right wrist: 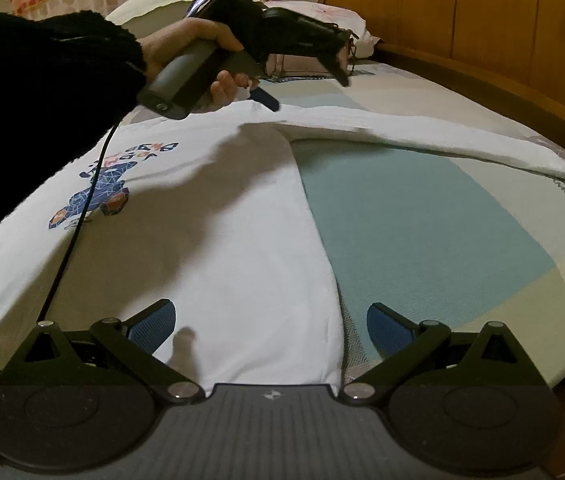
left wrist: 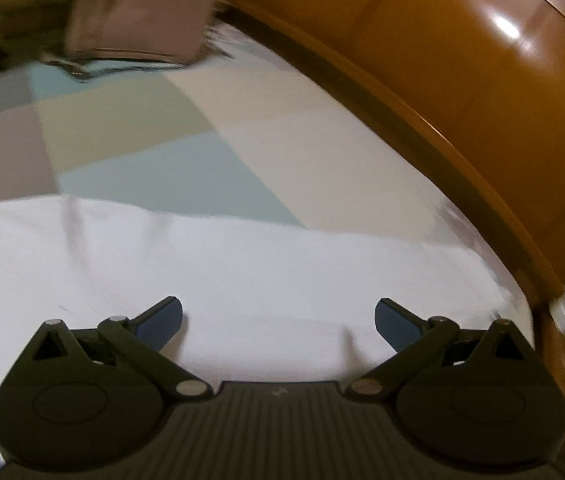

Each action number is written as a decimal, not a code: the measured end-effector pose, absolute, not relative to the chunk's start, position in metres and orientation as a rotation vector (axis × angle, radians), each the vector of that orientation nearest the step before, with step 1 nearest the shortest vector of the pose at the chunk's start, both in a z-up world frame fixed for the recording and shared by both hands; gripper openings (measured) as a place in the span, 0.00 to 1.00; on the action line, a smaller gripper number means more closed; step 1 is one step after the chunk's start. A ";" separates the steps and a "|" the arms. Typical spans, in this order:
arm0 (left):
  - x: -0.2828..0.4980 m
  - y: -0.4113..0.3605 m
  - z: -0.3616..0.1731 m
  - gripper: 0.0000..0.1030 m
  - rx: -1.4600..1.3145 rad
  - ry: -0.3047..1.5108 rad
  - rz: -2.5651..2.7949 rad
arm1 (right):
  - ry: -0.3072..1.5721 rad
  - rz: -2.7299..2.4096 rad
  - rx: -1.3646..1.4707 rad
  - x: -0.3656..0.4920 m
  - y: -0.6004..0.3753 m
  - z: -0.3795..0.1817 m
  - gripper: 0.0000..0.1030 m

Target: Fold clothes

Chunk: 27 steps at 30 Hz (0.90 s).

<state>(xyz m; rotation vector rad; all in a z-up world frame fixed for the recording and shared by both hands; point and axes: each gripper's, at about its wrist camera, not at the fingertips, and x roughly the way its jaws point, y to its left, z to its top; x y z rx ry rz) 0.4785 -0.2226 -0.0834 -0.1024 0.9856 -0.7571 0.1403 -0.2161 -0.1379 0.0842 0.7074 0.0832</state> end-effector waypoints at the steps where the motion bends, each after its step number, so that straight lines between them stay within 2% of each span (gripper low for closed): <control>1: 0.475 -0.228 -0.086 0.99 -0.093 0.999 -0.774 | 0.707 0.082 0.088 0.140 -0.218 -0.138 1.00; 6: 0.463 -0.243 -0.104 0.99 -0.087 1.069 -0.772 | 0.704 0.084 0.112 0.145 -0.220 -0.137 1.00; 10: 0.445 -0.244 -0.095 0.99 -0.069 1.104 -0.793 | 0.698 0.081 0.117 0.148 -0.221 -0.135 1.00; 21: 0.382 -0.177 -0.001 0.99 -0.027 0.976 -0.670 | 0.649 0.164 0.109 0.141 -0.206 -0.136 1.00; 27: 0.326 -0.110 0.022 0.99 0.010 0.958 -0.551 | 0.614 0.256 0.089 0.132 -0.187 -0.135 1.00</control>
